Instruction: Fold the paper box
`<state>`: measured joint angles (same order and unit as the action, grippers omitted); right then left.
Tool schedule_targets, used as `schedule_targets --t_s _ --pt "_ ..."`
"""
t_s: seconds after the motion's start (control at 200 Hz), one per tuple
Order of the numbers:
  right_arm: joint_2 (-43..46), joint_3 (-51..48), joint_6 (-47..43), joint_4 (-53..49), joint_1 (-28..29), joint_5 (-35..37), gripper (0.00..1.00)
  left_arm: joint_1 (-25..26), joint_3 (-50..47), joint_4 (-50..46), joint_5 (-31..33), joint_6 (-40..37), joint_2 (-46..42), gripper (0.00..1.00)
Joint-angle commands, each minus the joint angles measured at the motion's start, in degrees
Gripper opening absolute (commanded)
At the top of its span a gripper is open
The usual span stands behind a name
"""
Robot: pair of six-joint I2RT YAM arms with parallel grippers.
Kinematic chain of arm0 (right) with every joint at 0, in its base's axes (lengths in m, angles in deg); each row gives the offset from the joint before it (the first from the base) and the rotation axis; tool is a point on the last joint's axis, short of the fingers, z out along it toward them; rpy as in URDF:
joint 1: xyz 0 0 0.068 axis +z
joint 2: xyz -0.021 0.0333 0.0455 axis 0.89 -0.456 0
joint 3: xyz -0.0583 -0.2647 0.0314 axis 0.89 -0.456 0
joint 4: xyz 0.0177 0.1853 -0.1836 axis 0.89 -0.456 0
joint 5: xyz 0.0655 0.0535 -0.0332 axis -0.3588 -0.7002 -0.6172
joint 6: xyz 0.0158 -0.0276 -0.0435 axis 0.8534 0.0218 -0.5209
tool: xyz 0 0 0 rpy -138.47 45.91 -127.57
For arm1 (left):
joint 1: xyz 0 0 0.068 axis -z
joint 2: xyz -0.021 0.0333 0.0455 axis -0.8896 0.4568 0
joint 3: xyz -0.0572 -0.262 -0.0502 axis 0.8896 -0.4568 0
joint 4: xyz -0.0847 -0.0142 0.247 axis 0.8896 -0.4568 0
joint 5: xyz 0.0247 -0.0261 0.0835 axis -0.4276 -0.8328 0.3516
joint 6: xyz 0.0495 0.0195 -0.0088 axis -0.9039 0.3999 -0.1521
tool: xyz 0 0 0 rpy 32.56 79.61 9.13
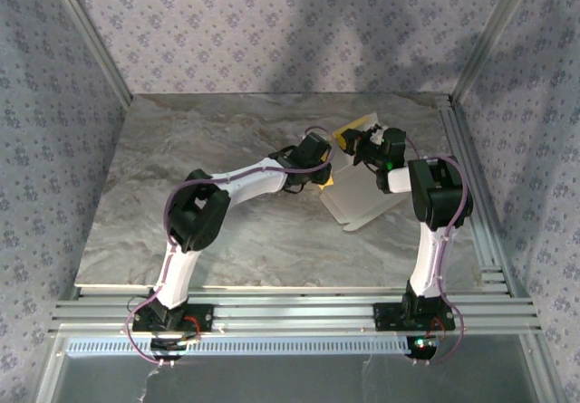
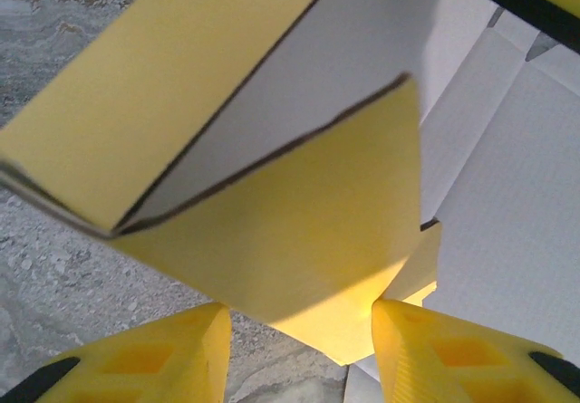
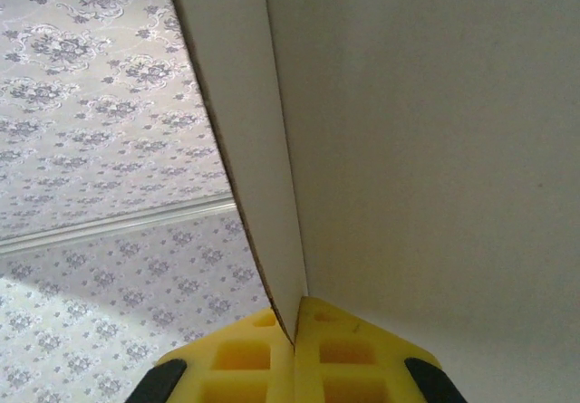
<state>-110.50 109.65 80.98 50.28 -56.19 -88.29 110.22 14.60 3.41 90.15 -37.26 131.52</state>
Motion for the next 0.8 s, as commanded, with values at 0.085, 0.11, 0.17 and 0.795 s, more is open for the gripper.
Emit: schedule_targets --t_s 0.085,0.11,0.17,0.795 --pt "-1.0 1.2 1.0 0.6 0.6 -0.6 0.0 1.2 1.5 -5.4 5.8 2.2 2.7 0.5" --pt "-0.9 1.1 1.0 0.7 0.6 -0.5 0.0 1.2 1.6 -5.5 6.2 2.4 2.8 0.5" --pt "-1.0 1.2 1.0 0.7 0.7 -0.5 0.0 1.3 2.3 -6.2 6.7 3.2 3.0 0.51" --pt "-0.9 1.4 1.3 0.8 0.9 -0.4 0.0 1.7 5.4 -8.8 10.1 6.4 6.4 0.36"
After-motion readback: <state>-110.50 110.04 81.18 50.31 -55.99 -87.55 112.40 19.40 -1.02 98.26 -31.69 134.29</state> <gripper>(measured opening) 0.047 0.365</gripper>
